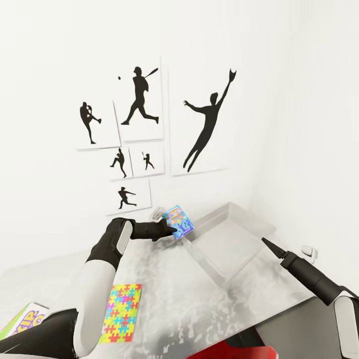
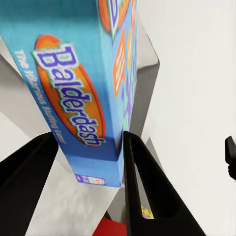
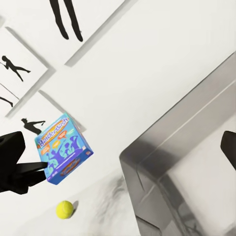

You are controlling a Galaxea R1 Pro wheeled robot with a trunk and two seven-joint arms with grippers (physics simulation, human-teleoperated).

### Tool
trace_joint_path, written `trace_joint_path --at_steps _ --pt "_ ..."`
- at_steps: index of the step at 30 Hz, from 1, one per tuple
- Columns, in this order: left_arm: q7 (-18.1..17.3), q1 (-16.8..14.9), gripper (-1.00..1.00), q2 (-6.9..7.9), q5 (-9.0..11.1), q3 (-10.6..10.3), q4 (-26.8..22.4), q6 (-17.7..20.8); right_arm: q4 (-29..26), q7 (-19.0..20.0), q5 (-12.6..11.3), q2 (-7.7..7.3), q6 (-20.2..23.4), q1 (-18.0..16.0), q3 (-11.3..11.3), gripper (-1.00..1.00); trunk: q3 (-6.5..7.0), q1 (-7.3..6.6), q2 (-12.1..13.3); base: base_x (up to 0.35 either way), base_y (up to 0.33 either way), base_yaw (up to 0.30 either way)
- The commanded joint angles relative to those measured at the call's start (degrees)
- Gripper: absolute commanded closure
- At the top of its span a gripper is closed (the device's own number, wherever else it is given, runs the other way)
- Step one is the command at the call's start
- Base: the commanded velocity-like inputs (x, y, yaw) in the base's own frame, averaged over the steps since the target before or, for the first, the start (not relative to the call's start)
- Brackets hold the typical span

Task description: Put all the toys in the child's room - the three board games (two on the bed and one on the table), the two jigsaw puzzles on the table, and the tennis ball on the table - inside the toy box on the table in the child's room.

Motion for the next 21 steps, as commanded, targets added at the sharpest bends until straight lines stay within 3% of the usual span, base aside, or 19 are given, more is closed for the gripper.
trace_joint_path --at_steps 1,8,11,15,18,21 --pt "-0.1 -0.1 1.0 -0.06 0.3 0.3 0.0 0.4 0.0 0.1 -0.2 0.0 0.3 -0.1 -0.1 -1.0 -0.22 0.03 -0.1 0.0 0.0 0.0" --pt "-2.3 -0.1 1.0 -0.06 0.4 -0.5 0.0 0.6 0.0 0.1 -0.2 0.0 0.3 -0.1 -0.1 -1.0 -0.87 0.03 -0.1 0.0 0.0 0.0" --pt "-7.4 -0.1 1.0 -0.06 0.6 -4.2 0.0 0.6 0.0 0.1 -0.2 0.0 0.3 -0.1 -0.1 -1.0 -1.15 0.03 -0.1 0.0 0.0 0.0" --pt "-15.9 -0.1 1.0 -0.06 0.8 -11.9 -0.1 0.5 0.0 0.2 -0.2 0.0 0.3 -0.1 -0.1 -1.0 -1.52 0.03 -0.1 0.0 0.0 0.0" --pt "-17.8 -0.1 1.0 -0.06 1.2 -14.2 -0.1 0.3 0.0 0.2 -0.2 0.0 0.2 -0.1 -0.1 -1.0 -1.8 0.03 -0.1 0.0 0.0 0.0" --pt "-18.2 -0.1 1.0 -0.06 4.3 -15.6 -0.1 0.1 0.0 0.3 -0.2 -0.21 0.2 -0.1 -1.0 -1.0 -2.08 0.03 -0.1 0.0 0.0 0.0"
